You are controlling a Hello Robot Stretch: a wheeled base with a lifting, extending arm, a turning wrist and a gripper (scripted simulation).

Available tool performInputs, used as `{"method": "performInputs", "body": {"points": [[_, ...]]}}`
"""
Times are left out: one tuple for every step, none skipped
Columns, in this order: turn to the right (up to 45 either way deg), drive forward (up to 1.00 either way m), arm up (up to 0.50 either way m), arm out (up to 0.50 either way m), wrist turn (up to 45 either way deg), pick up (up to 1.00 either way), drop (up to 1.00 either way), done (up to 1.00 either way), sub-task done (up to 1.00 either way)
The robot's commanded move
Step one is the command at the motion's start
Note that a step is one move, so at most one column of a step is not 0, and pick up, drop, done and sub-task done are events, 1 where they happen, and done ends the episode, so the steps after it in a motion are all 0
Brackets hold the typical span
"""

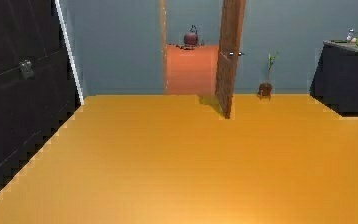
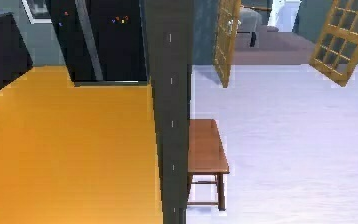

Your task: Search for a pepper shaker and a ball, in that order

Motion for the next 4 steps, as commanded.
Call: {"method": "performInputs", "body": {"points": [[36.0,0.0,0.0,0.0,0.0,0.0,0.0,0.0,0.0],[0.0,1.0,0.0,0.0,0.0,0.0,0.0,0.0,0.0],[0.0,1.0,0.0,0.0,0.0,0.0,0.0,0.0,0.0],[0.0,1.0,0.0,0.0,0.0,0.0,0.0,0.0,0.0]]}}
